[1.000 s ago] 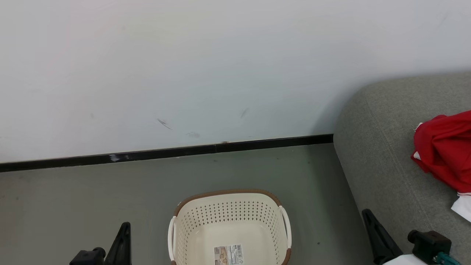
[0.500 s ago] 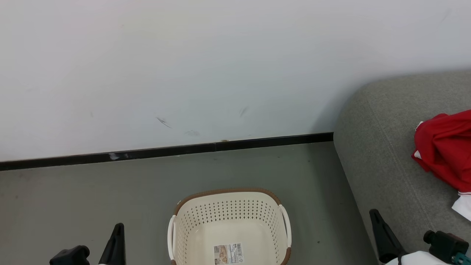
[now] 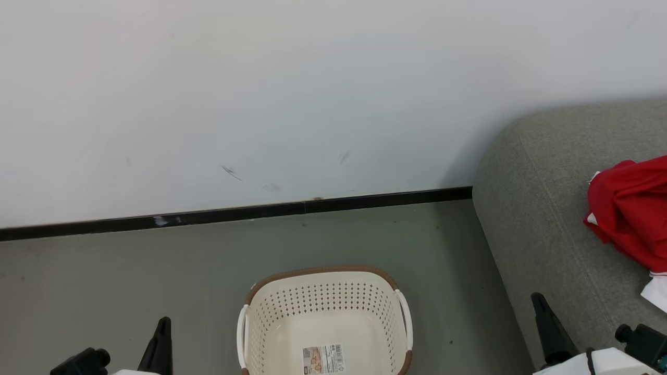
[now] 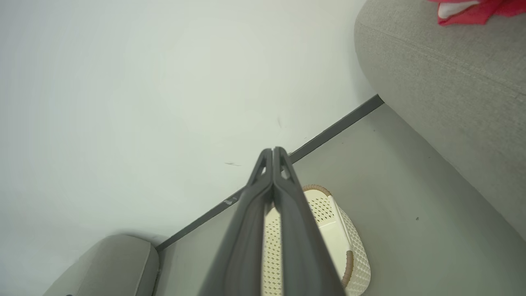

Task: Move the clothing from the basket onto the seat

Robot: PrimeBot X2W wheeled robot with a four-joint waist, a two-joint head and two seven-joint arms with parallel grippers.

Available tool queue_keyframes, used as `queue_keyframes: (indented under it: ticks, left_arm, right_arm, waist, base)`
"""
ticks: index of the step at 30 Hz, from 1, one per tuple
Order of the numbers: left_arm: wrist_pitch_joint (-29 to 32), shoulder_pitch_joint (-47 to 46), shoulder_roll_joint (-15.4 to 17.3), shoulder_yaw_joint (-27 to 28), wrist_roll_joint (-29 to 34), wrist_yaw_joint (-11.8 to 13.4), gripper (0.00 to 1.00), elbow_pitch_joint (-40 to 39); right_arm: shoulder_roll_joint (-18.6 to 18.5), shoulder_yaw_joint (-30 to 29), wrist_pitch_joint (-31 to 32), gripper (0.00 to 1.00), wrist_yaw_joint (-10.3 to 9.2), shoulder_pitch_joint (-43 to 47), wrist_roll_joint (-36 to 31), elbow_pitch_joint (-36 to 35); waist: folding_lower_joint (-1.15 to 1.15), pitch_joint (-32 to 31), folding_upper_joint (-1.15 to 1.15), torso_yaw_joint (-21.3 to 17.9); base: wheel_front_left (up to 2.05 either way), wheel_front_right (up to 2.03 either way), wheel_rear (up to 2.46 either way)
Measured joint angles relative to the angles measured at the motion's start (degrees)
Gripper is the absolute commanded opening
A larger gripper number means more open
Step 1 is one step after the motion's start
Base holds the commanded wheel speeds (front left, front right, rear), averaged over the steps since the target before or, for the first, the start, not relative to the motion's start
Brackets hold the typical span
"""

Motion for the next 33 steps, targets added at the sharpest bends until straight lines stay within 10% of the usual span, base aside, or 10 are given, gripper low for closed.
queue_keyframes:
  ticks: [8,33]
  left_arm:
    - [1.56,-0.18,-0.44,1.59,-5.90,-1.79,0.00,0.45]
    - [6.33,-2.75,-2.08,6.37,-24.03,-7.03,0.00,2.67]
  right_arm:
    - [-0.37,-0.21,1.71,0.00,-0.01,-1.08,7.35,0.79]
    - [-1.71,-0.80,5.83,0.00,-0.01,-4.67,29.94,3.34]
  waist:
    - [0.04,-0.07,0.00,-0.03]
    - [-0.86,1.22,0.00,-0.12]
  base:
    - [0.00,0.00,0.00]
    - [0.00,0.00,0.00]
